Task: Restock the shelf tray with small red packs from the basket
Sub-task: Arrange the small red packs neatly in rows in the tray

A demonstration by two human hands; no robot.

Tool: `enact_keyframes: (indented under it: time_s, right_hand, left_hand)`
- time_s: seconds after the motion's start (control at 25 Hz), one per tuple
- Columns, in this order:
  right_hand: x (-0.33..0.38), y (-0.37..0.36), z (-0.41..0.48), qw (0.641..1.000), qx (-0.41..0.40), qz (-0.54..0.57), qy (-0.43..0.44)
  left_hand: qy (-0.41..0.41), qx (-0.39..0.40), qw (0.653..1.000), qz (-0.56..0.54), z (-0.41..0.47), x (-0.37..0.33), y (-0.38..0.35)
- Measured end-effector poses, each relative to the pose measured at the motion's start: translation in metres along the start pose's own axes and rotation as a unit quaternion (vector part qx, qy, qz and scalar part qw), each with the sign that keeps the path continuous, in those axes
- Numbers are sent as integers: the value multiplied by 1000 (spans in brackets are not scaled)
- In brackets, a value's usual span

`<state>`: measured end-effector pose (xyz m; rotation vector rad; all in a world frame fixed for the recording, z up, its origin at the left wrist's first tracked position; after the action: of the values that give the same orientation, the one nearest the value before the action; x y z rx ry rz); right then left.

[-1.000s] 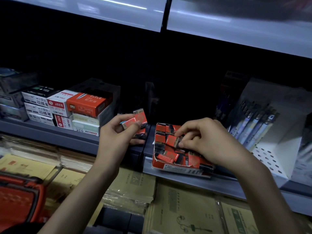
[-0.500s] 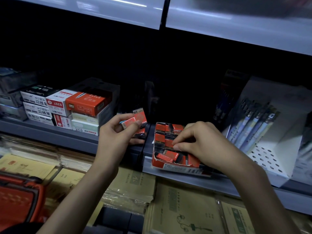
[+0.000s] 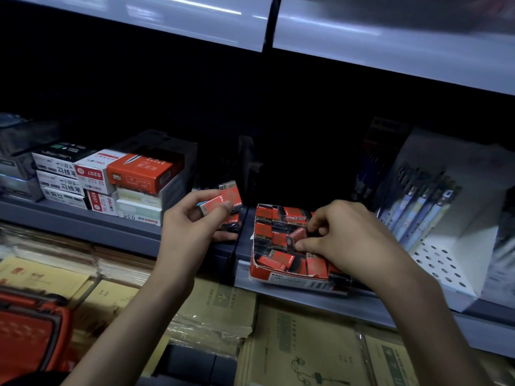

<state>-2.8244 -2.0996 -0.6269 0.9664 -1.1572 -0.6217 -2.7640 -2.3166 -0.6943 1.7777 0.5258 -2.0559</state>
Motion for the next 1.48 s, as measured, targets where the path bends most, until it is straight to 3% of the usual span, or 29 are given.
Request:
enact_keyframes:
  time_s: [0.2, 0.4, 0.56, 0.92, 1.16, 1.48]
  right_hand:
    - [-3, 1, 0, 997, 4, 73, 14]
    - [4, 0, 1, 972, 17, 231, 45]
    - [6, -4, 5, 962, -3, 271, 34]
    - [7, -27, 7, 982, -23, 182, 44]
    - [11, -24, -1, 978, 85, 186, 30]
    - [24, -21, -5, 992, 37, 110, 45]
  left_hand:
    - [6, -2, 1000, 1, -1, -1, 0]
    - [3, -4, 1000, 2, -2, -1, 0]
    - [4, -6, 1000, 6, -2, -1, 0]
    - [4, -3, 1000, -1, -3, -1, 0]
    - [8, -11, 1000, -8, -1, 1, 0]
    - [7, -11, 1000, 5, -3, 0, 0]
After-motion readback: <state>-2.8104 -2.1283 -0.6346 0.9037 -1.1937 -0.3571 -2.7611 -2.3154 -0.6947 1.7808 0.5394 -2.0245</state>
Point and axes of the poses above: each hand's wrist, its own z-axis towards the middle knuckle, its own y-axis out of the back of the hand, x = y × z, the point moved 6 cm from there along z, towards the middle knuckle, and after that the axes turned 15 degrees about z, right-handed, at the moved point
